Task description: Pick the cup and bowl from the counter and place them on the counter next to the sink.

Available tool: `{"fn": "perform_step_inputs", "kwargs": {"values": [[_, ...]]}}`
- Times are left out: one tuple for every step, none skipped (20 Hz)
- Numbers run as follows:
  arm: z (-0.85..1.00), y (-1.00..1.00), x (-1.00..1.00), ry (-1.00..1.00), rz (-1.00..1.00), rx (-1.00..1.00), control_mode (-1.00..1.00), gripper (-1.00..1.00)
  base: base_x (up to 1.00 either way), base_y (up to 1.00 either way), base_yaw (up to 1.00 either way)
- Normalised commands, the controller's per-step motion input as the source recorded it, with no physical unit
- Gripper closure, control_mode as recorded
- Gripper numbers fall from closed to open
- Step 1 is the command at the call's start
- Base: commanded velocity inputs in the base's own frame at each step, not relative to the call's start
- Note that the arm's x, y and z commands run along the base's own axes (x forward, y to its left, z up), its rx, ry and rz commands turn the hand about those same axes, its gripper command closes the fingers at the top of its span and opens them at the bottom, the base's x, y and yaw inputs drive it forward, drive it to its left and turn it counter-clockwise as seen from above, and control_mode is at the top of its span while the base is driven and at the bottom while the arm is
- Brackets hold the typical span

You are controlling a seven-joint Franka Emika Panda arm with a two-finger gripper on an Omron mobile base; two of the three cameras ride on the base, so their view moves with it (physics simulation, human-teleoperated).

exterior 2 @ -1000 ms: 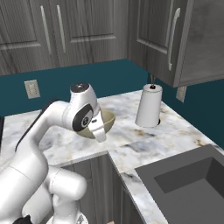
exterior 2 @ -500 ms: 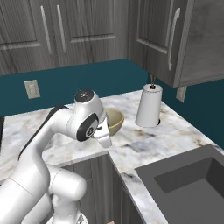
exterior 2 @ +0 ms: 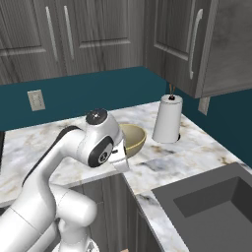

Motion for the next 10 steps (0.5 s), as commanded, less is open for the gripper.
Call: {"fn": "perform_step_inputs", "kwargs": {"values": [[0.0,-0.31,-0.23,0.0,-0.05,0.0,-1.0,1.0,0.0,0.0,0.0],[0.0,-0.32,-0.24,0.0,-0.05,0.0,-1.0,1.0,0.0,0.0,0.0],[0.0,-0.32,-0.26,0.0,-0.04,0.0,-1.0,1.0,0.0,0.0,0.0],[0.0,-0.26,-0.31,0.01,-0.04,0.0,-1.0,1.0,0.0,0.0,0.0],[0.01,-0.22,-0.33,0.03,-0.04,0.0,-1.0,1.0,0.0,0.0,0.0],[0.02,-0.23,-0.24,0.05,-0.03,0.0,-1.0,1.0,0.0,0.0,0.0],[0.02,-0.24,-0.23,0.05,-0.03,0.0,-1.0,1.0,0.0,0.0,0.0],[0.0,-0.24,-0.21,0.02,-0.03,0.0,-1.0,1.0,0.0,0.0,0.0],[0.0,-0.24,-0.19,0.0,-0.03,0.0,-1.0,1.0,0.0,0.0,0.0],[0.0,-0.25,-0.16,0.0,-0.03,0.0,-1.0,1.0,0.0,0.0,0.0]]}}
